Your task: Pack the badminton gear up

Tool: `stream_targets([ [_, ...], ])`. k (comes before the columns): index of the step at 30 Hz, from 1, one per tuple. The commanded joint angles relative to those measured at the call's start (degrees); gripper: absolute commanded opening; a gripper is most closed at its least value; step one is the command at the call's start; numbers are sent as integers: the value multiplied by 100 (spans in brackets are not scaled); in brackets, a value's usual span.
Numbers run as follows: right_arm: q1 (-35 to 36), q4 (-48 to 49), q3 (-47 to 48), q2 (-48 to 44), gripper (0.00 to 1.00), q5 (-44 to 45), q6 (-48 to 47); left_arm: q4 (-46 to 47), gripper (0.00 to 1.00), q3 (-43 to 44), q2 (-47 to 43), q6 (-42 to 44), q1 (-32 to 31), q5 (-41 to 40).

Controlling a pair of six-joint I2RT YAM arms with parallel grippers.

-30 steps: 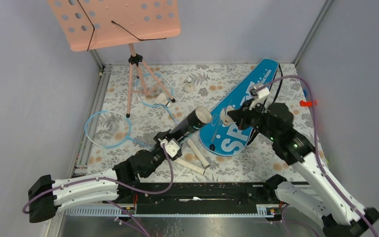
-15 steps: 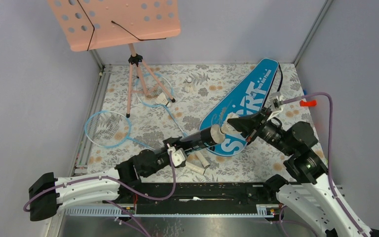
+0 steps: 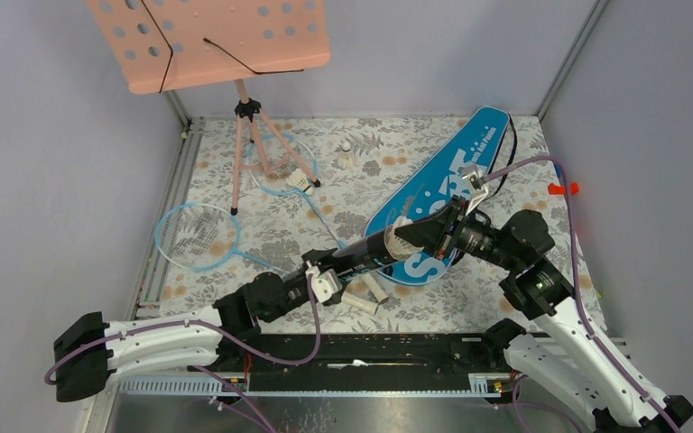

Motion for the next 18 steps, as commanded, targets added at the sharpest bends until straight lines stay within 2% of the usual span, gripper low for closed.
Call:
stream_targets([
  [1, -13, -154, 76, -9, 22, -283, -281, 945, 6, 241, -46, -227, 3, 420],
  [4, -12, -757, 304, 78, 47, -237, -606, 985, 6, 232, -23, -233, 6, 475],
  [6, -12, -1330, 596, 116, 56, -143, -863, 962, 6, 237, -3, -223, 6, 436],
  [10, -13, -2111, 1016, 40, 68, 129, -1239, 863, 6, 226, -6, -221, 6, 385],
  [12, -15, -2726, 1254, -73, 81, 588, -1392, 849, 5, 185, -43, -213, 3, 398],
  [14, -15, -3081, 1372, -85, 90, 811, -1495, 843, 5, 159, -69, -190, 6, 438],
  [15, -13, -3287, 1457, -56, 98, 874, -1564, 844, 5, 146, -85, -179, 6, 465],
  [18, -12, -3798, 1656, 124, 100, 919, -1707, 752, 5, 129, -136, -133, 6, 588],
])
